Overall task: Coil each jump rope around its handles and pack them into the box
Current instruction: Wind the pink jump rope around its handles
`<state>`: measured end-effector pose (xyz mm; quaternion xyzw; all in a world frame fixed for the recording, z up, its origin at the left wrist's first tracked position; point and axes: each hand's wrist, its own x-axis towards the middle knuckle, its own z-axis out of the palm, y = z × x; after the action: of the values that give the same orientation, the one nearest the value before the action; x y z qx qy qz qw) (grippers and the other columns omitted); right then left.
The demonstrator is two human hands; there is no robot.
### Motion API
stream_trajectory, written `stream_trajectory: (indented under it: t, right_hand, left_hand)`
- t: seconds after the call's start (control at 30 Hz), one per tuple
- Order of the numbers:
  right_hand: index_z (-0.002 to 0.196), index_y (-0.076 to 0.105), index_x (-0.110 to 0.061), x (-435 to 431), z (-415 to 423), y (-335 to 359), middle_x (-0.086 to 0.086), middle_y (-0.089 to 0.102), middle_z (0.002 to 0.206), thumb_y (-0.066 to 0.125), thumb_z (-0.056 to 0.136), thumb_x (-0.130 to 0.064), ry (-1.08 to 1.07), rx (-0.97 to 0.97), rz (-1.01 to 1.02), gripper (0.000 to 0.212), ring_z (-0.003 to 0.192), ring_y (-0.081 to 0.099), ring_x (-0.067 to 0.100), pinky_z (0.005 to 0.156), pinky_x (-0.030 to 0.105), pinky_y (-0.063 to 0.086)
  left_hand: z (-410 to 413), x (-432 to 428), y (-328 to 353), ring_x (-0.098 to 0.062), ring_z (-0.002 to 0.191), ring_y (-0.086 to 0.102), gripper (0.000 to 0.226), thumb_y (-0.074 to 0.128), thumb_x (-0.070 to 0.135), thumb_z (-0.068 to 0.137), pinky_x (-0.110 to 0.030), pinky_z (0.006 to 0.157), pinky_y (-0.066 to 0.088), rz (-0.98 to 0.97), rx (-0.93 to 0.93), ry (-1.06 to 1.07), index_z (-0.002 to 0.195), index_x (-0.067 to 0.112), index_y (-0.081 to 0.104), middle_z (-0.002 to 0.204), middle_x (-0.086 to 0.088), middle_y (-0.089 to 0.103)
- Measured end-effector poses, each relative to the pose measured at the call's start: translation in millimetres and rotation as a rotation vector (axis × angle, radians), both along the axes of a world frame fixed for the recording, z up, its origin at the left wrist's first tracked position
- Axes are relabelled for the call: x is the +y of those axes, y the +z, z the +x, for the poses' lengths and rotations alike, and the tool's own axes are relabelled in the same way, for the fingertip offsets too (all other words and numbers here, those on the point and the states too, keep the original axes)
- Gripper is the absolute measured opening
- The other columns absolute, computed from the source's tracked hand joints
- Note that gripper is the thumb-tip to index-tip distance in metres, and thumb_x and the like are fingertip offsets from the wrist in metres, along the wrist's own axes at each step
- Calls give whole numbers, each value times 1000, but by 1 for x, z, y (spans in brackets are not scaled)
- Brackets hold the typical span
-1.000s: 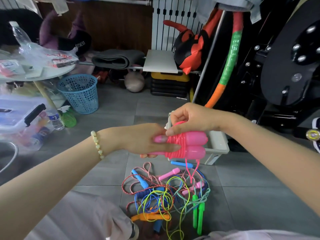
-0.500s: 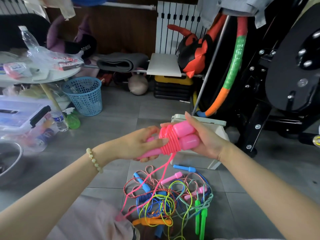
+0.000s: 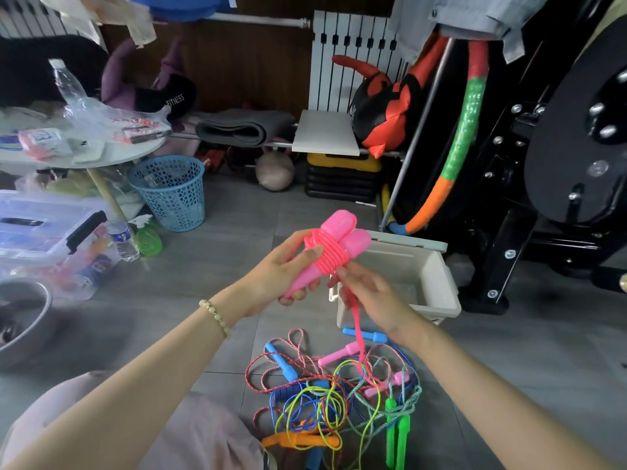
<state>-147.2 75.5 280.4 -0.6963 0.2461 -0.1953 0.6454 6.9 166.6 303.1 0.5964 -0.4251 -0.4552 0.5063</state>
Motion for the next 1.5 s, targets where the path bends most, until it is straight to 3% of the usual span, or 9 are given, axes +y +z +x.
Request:
stream_trajectory:
  t: [0.13, 0.3, 0.5, 0.63, 0.77, 0.97, 1.2, 1.37, 1.5]
  right_hand:
    - [122, 57, -19, 1, -9, -6, -2, 64, 84, 51, 96, -14, 49, 223, -348, 27, 70, 56, 16, 68, 28, 45]
    - [105, 64, -13, 0, -17, 21, 4, 65, 92, 51, 95, -30, 84, 499, -1008, 23, 90, 59, 23, 72, 35, 40]
    - [102, 70, -24, -11, -10, 65, -5, 68, 100, 58, 89, -38, 170, 466, -1258, 22, 98, 59, 17, 73, 26, 36]
    - [86, 73, -24, -29, -12, 80, -8, 66, 83, 75, 76, -34, 213, 403, -1068, 15, 83, 59, 10, 77, 35, 46]
    - [79, 73, -19, -33, -10, 85, -12, 68, 78, 82, 70, -26, 258, 358, -917, 15, 80, 60, 3, 73, 22, 47]
    - [80, 59, -16, -32, -2, 89, 5, 67, 84, 85, 65, -24, 347, 319, -793, 31, 76, 60, 22, 72, 40, 51]
    - [74, 62, -26, -34, -5, 80, 24, 52, 88, 83, 65, -26, 425, 248, -257, 23, 79, 48, 25, 73, 41, 39]
    - [71, 73, -25, -26, -9, 68, -4, 68, 80, 68, 76, -23, 340, 116, 28, 8, 75, 62, 9, 73, 21, 50]
    - [86, 75, -26, -17, -13, 55, 0, 73, 90, 43, 79, -46, 235, 59, 235, 39, 83, 68, 11, 76, 26, 56]
  left_hand:
    - [6, -10, -5, -9, 37, 38, 30, 44, 39, 98, -15, 34, 25, 47, 53, 129, 125, 24, 42, 61, -2, 56]
    - [11, -16, -14, -8, 36, 42, 35, 46, 43, 97, -15, 35, 26, 139, -28, 160, 122, 20, 42, 63, -3, 57]
    - [-1, -15, -9, -7, 41, 46, 34, 43, 46, 97, -15, 36, 32, 235, -287, -87, 125, 28, 44, 65, 0, 58]
    - [-4, -8, 6, -10, 45, 47, 30, 44, 45, 97, -18, 38, 34, 264, -362, -330, 124, 32, 46, 67, 0, 58]
    - [-3, -5, 25, -11, 45, 46, 32, 61, 36, 91, -20, 38, 35, 247, -493, -442, 117, 21, 50, 65, 0, 57]
    - [-9, -8, 28, -14, 44, 47, 33, 70, 45, 81, -21, 45, 42, 188, -647, -380, 88, 13, 63, 55, -1, 56]
    - [-8, -1, 31, -17, 46, 45, 29, 69, 43, 82, -20, 40, 38, 121, -599, -353, 76, 15, 64, 53, -4, 53]
    - [-3, 7, 31, -13, 37, 42, 39, 63, 44, 83, -19, 41, 36, 54, -477, -391, 79, 6, 60, 48, 0, 52]
    - [-1, 11, 19, -9, 33, 39, 31, 58, 39, 89, -19, 40, 34, -2, -265, -377, 79, 10, 58, 46, 2, 52]
